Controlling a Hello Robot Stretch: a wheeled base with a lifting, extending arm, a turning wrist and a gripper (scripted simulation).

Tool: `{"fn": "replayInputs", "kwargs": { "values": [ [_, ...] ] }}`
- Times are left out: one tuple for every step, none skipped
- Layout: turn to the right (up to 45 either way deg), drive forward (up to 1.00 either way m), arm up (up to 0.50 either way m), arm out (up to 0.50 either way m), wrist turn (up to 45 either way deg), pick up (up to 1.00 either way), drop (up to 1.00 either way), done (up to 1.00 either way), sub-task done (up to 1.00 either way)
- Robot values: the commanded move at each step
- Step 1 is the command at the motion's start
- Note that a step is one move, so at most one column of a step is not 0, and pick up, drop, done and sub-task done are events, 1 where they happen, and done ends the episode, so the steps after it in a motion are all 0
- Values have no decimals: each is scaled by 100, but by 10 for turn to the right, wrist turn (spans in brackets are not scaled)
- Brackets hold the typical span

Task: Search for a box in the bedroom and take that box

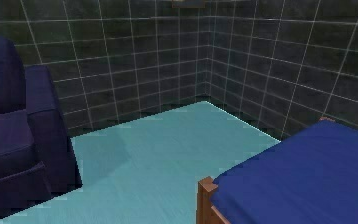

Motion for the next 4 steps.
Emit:
{"fn": "replayInputs", "kwargs": {
  "values": [
    [0,0,0,0,450,0,0,0,0],
    [0,0,0,0,450,0,0,0,0],
    [0,0,0,0,450,0,0,0,0],
    [0,0,0,0,60,0,0,0,0]
  ]
}}
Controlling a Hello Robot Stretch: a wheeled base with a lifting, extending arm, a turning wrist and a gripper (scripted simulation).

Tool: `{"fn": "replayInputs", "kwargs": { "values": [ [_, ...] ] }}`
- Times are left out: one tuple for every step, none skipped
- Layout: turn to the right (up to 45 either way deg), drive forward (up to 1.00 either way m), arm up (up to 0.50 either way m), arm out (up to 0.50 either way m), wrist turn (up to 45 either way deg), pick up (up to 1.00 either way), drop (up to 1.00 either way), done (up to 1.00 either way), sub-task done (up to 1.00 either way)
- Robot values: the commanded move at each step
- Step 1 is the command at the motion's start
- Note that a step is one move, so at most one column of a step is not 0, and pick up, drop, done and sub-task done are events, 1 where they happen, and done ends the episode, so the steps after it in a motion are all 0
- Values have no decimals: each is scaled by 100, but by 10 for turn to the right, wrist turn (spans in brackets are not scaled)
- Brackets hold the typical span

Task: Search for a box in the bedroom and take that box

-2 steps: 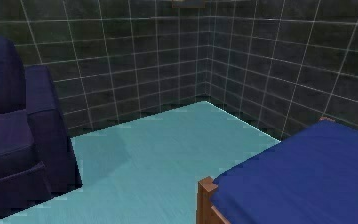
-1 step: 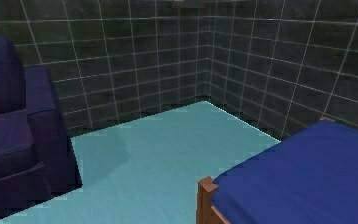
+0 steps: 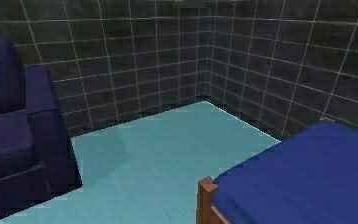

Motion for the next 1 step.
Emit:
{"fn": "replayInputs", "kwargs": {
  "values": [
    [0,0,-30,0,0,0,0,0,0]
  ]
}}
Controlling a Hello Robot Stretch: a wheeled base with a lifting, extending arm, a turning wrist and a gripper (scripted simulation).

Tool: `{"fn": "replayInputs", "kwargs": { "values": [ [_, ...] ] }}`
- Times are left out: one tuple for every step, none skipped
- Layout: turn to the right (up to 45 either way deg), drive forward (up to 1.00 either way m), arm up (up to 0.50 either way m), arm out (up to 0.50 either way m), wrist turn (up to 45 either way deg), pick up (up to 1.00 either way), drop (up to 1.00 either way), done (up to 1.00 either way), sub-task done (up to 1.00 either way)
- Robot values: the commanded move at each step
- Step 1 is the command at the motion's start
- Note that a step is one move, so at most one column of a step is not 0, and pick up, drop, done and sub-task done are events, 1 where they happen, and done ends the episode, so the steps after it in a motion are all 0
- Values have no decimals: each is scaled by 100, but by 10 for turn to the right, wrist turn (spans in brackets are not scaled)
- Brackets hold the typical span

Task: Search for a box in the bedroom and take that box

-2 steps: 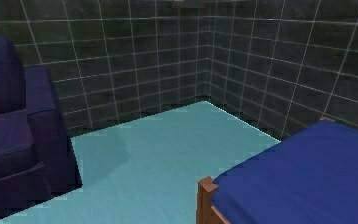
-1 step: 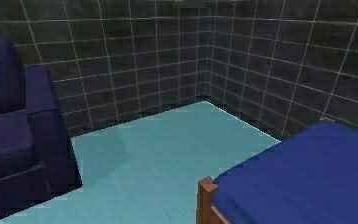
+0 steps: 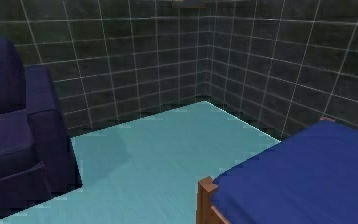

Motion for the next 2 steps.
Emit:
{"fn": "replayInputs", "kwargs": {
  "values": [
    [0,0,0,0,0,100,0,0,0],
    [0,0,10,0,0,0,0,0,0]
  ]
}}
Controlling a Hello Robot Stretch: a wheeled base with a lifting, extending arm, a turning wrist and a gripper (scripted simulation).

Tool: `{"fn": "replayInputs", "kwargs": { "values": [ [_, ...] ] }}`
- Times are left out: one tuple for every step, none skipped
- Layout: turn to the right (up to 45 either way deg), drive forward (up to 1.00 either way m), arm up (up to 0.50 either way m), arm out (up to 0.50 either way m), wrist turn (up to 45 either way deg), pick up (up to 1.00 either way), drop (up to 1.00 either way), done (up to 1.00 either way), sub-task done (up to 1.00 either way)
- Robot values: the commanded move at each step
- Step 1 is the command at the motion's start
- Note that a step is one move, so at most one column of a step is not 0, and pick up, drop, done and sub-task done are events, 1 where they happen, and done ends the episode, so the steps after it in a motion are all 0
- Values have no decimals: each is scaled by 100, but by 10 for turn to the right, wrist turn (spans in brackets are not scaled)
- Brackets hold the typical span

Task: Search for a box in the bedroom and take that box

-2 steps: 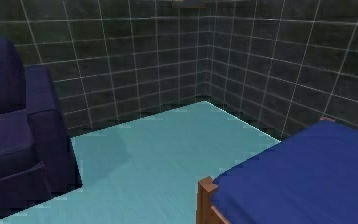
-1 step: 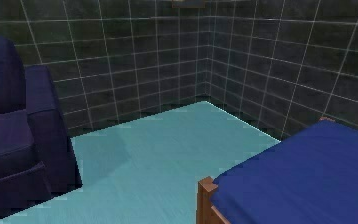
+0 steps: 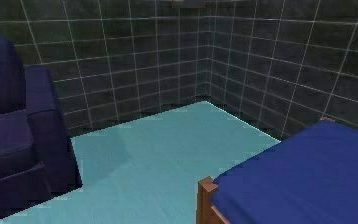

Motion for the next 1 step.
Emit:
{"fn": "replayInputs", "kwargs": {
  "values": [
    [0,0,0,0,0,0,0,100,0]
  ]
}}
